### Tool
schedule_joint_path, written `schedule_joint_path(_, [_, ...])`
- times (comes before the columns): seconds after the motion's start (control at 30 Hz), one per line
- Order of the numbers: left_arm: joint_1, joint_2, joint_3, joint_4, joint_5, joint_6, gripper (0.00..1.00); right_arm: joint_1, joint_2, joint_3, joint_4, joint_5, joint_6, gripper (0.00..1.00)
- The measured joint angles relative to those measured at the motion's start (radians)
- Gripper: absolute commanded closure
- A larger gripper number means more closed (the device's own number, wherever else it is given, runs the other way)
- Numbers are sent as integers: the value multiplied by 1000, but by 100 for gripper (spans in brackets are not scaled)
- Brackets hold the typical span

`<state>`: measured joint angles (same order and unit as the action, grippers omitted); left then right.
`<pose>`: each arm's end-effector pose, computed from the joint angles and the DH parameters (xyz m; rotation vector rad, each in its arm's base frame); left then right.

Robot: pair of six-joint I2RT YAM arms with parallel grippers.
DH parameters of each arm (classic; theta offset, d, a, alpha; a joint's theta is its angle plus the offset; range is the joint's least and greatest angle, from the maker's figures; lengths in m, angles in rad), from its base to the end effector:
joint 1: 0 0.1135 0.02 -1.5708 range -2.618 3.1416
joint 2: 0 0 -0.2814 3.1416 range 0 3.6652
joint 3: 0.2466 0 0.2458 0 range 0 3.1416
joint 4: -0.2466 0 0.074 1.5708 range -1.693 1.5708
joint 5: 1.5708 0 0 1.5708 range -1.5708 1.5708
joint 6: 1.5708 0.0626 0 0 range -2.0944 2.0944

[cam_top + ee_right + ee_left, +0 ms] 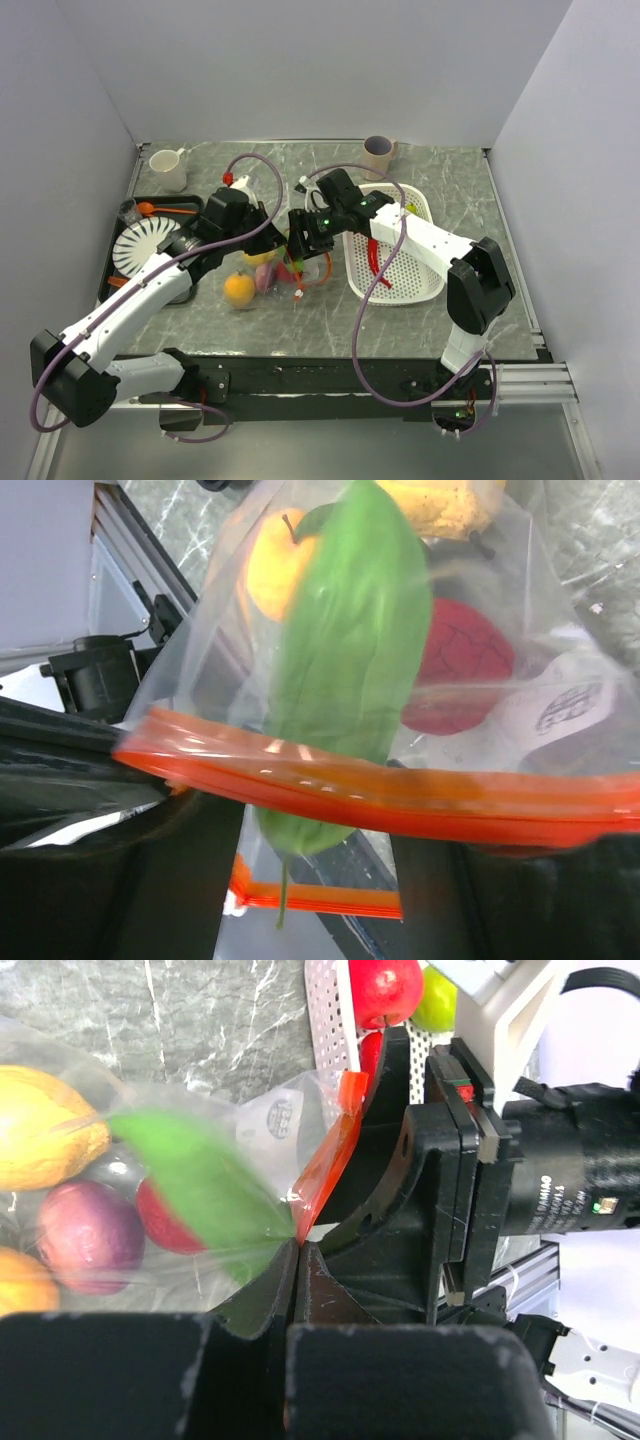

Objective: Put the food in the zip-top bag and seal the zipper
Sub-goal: Place the fake fruit in the zipper food storage bag.

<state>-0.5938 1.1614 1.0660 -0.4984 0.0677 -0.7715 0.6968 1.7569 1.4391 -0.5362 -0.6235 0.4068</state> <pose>0.2165 -0.1513 0.3323 -0.1622 2.2861 -0.8285 0.2827 0.2843 0.2785 -0.6821 2.5121 1.2166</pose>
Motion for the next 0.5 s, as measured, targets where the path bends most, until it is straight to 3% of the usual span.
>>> schedule_joint_path(0.27, [2, -21, 0, 0, -13, 0, 99, -1, -5, 0, 4, 2, 1, 27])
schedule_joint_path(0.5, [2, -26, 0, -3, -39, 0, 99, -28, -122, -42, -14, 153, 13, 25])
